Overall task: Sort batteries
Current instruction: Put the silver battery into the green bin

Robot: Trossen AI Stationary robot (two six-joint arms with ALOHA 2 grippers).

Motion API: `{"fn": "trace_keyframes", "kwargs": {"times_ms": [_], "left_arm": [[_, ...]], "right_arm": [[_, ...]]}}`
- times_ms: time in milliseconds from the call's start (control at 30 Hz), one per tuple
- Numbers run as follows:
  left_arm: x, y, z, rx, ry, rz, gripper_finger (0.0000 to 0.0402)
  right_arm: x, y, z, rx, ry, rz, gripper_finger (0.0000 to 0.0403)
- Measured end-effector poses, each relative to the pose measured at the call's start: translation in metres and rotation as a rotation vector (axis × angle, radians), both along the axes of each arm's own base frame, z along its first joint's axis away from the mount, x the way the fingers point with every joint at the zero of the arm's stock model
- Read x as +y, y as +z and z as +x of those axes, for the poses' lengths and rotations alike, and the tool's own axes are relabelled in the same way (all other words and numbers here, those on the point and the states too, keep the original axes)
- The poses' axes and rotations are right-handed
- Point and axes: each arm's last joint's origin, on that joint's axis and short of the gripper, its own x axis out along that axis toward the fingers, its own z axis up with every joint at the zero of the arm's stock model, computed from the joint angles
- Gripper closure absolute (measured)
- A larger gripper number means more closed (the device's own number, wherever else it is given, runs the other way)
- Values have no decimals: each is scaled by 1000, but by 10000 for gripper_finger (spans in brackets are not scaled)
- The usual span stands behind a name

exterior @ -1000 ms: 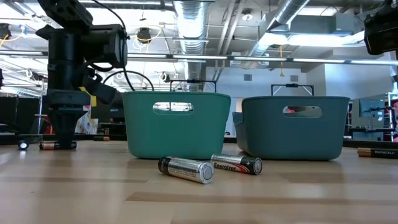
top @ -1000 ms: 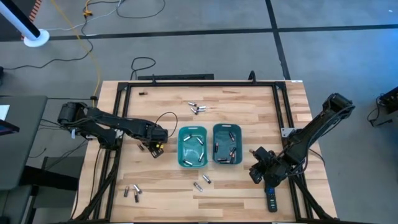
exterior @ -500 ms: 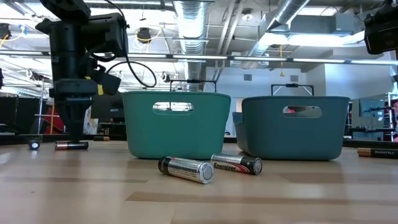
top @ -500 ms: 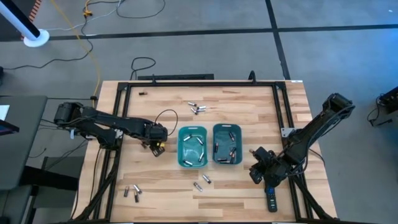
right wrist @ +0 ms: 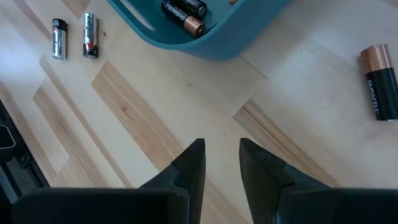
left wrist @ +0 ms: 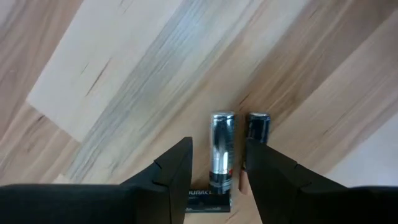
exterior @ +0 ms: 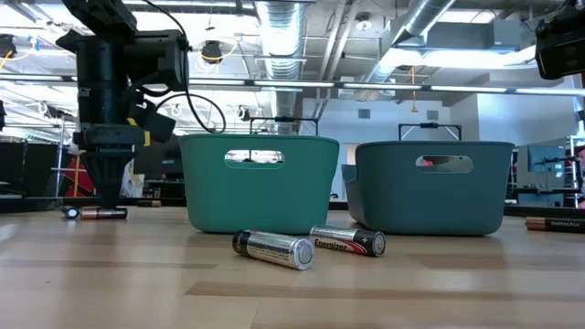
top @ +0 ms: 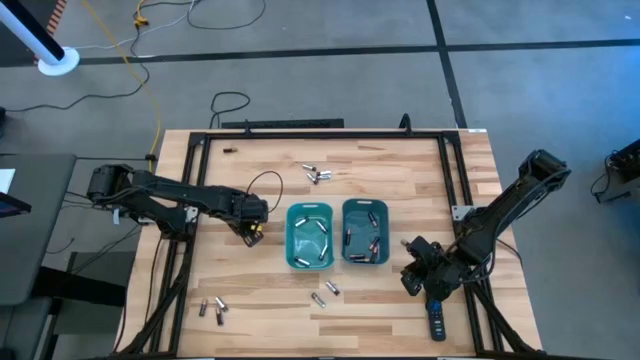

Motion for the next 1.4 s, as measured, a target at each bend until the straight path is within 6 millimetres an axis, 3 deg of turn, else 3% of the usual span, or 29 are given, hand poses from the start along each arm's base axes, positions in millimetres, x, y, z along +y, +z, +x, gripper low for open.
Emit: {"fn": "trace_keyframes", "kwargs": {"times_ms": [500,833,900,1067,1400], "left_arm": [[0,-21,-13,7,30,-7,266],[0,-21,-13,13,24,-3,359],[0,-20,-12,12,18,-1,362],[1,-8,-6,23,-7,23,362],[4,61,14,-147,22,115,362]], "right_arm": [[0,0,0,0,-2,1,287],[0,0,0,-1,-1,1,287],[0,0,0,-2,0,2,287],[0,0,0,-1,2,0,287],[0,0,0,-2,10,-5,287]]}}
